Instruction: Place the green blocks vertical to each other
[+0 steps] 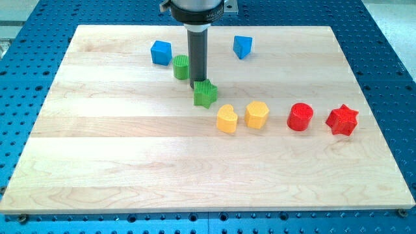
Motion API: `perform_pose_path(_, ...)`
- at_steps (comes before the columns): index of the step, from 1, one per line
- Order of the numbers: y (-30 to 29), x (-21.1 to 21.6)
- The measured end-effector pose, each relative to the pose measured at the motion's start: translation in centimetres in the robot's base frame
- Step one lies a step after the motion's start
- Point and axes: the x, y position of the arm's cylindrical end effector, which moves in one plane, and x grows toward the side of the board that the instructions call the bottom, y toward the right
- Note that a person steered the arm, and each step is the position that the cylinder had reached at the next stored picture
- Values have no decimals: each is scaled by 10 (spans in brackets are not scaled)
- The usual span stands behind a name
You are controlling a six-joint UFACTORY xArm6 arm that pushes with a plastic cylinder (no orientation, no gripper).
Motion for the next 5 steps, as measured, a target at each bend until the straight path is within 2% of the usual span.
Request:
perform_pose_path(1, 52, -27)
perform_pose_path(2, 57, 15)
perform_pose_path(3, -4, 26)
perform_pose_path(4, 21, -16)
perform_pose_path(5, 22, -90)
